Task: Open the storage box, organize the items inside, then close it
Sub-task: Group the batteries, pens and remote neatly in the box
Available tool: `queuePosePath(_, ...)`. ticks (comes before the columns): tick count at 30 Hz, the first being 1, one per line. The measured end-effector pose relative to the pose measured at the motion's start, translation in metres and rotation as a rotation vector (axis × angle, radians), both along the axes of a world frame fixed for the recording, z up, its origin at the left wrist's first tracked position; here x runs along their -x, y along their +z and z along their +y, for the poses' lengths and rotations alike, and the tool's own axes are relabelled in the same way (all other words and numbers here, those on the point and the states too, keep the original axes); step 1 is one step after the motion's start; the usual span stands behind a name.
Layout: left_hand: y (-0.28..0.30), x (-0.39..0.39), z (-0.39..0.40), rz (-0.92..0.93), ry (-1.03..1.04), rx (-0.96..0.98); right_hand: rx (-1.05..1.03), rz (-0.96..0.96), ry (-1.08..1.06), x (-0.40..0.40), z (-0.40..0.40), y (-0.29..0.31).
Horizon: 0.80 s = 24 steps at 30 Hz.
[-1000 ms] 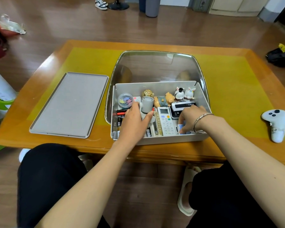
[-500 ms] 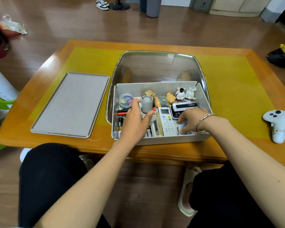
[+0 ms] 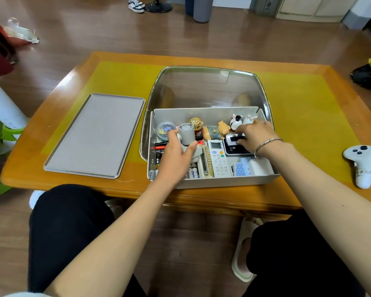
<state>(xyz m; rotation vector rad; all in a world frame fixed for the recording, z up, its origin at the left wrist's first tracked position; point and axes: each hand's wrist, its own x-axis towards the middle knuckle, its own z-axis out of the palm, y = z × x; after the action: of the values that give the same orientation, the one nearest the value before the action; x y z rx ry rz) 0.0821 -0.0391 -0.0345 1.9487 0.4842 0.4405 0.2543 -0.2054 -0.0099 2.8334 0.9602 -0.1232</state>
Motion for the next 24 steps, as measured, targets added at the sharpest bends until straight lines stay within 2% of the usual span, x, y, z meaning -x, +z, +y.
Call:
queuePosePath(15, -0.0010, -0.0006, 0.0005, 0.029, -0.003, -0.002, 0.019, 0.132, 0.114, -0.0075, -0.0037, -0.0022)
queuePosePath(19, -0.0015, -0.0005, 0.0007, 0.032, -0.009, -0.002, 0.059, 0.111, 0.122, -0.0076, -0.0029, -0.0036)
queuePosePath(24, -0.0015, -0.0005, 0.0010, 0.020, -0.007, -0.005, -0.052, 0.107, 0.141, -0.0078, -0.0017, -0.0008)
